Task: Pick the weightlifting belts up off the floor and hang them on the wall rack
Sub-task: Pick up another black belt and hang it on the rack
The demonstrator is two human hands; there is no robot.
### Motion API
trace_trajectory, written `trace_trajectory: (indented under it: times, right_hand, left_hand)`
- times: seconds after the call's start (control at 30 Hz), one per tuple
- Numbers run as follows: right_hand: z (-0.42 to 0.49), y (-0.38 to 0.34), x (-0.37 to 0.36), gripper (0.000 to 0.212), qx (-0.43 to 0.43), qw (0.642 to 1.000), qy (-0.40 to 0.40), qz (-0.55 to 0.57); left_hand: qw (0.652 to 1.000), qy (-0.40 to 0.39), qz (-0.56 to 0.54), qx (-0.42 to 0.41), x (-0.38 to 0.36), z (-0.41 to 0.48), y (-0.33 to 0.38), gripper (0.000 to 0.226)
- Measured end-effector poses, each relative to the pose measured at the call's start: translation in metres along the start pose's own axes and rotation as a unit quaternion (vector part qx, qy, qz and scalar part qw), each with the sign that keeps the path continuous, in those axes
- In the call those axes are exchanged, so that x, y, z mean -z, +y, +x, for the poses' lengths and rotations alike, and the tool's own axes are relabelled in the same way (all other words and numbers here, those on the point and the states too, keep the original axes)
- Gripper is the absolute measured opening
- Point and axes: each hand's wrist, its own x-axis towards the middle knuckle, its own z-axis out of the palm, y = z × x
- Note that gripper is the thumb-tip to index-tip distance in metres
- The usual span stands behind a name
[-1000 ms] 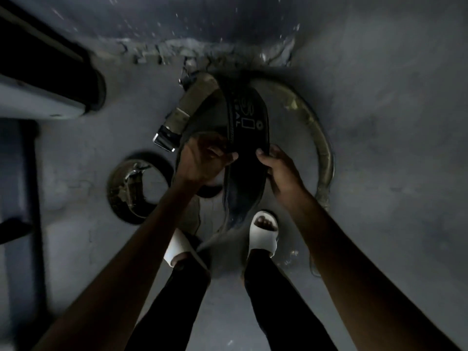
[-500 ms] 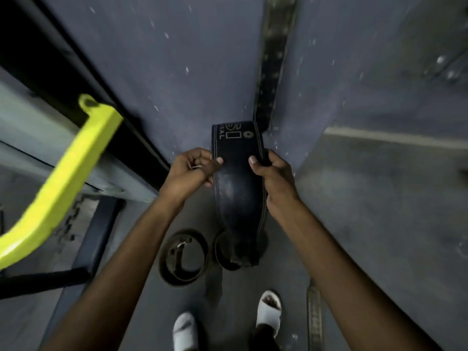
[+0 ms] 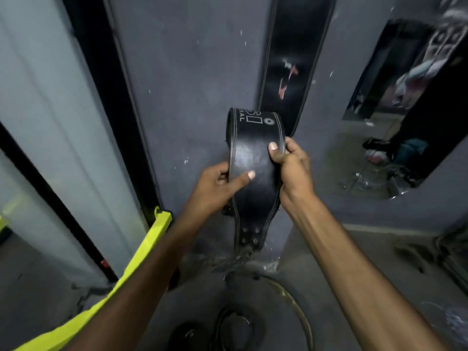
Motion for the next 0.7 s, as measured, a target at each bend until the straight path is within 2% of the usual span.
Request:
trace_trajectory:
  times: [0.07, 0.17, 0.23, 0.33, 0.4, 0.43, 0.57, 0.63, 0.7]
  right_hand:
    - [-0.008, -0.054, -0.029, 0.016, 0.045, 0.999, -0.008, -0.006]
    - [-0.02, -0.134, -0.065, 0.017, 0.115, 0.993, -0.022, -0.01]
    - [-0.029, -0.18, -0.082, 0.016, 0.152, 0.988, -0.031, -0.009]
    - [-0.043, -0.233, -0.102, 0.017, 0.197, 0.979, -0.055, -0.002]
    - [-0.054, -0.259, -0.113, 0.016, 0.226, 0.972, -0.065, -0.009]
    - [-0.06, -0.27, -0.117, 0.016, 0.243, 0.967, -0.07, -0.016]
    - [-0.079, -0.297, -0.124, 0.022, 0.296, 0.95, -0.09, -0.037]
    - [-0.084, -0.304, -0.12, 0.025, 0.31, 0.944, -0.1, -0.048]
    - [-0.09, -0.306, -0.111, 0.029, 0.314, 0.94, -0.119, -0.067]
  left_hand:
    - [0.999, -0.041, 0.008, -0.022, 0.018, -0.016, 0.033, 0.011]
    - [0.989, -0.12, 0.085, -0.025, 0.044, -0.038, 0.077, 0.017]
    - [0.986, -0.13, 0.102, -0.032, 0.061, -0.041, 0.115, 0.022]
    - [0.994, -0.087, -0.019, -0.059, 0.083, -0.027, 0.199, 0.041]
    - [0.986, -0.087, -0.121, -0.075, 0.087, -0.011, 0.26, 0.063]
    - [0.982, -0.088, -0.146, -0.086, 0.088, -0.003, 0.289, 0.067]
    - [0.969, -0.035, -0.188, -0.153, 0.083, 0.011, 0.379, 0.052]
    - [0.966, -0.004, -0.189, -0.178, 0.084, 0.014, 0.399, 0.046]
    - [0.965, -0.005, -0.18, -0.191, 0.081, 0.014, 0.406, 0.039]
